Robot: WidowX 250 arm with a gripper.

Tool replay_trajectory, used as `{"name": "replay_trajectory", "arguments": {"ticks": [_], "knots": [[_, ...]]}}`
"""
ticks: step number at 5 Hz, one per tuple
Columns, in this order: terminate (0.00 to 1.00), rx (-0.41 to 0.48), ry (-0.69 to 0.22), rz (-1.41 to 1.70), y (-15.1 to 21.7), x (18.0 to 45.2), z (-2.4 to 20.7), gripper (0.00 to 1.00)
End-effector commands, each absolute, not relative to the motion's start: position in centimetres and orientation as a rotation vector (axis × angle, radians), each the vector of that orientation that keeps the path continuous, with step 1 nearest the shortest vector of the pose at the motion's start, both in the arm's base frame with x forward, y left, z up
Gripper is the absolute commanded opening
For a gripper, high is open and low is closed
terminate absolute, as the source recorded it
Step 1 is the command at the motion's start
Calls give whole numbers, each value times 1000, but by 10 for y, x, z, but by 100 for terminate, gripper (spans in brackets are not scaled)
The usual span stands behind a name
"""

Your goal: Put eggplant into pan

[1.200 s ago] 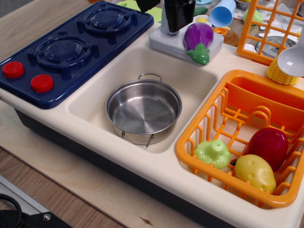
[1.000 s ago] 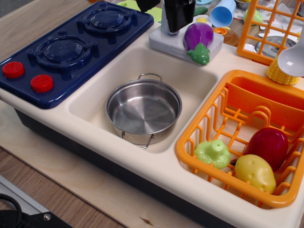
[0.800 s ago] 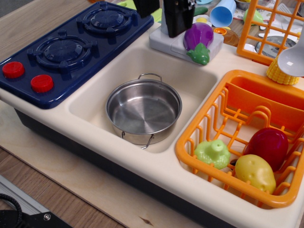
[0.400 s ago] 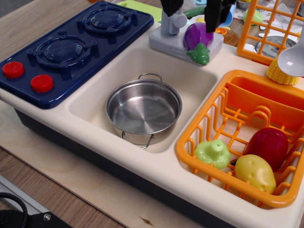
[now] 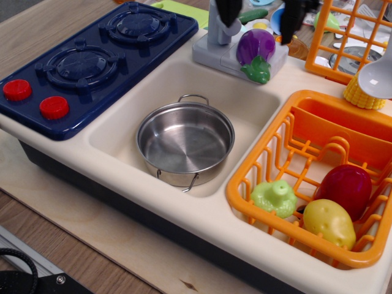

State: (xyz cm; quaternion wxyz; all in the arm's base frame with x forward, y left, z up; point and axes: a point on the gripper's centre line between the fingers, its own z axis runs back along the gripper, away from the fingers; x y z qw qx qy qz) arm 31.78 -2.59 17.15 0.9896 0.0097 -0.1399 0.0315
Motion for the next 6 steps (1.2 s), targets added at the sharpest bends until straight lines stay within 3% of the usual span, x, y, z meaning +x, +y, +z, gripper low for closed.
{"name": "replay_trajectory", "arguments": {"ticks": [1, 6], "knots": [[0, 26, -324, 117, -30, 323, 170, 100], [0, 62, -280, 70, -31, 315, 140, 100]]}}
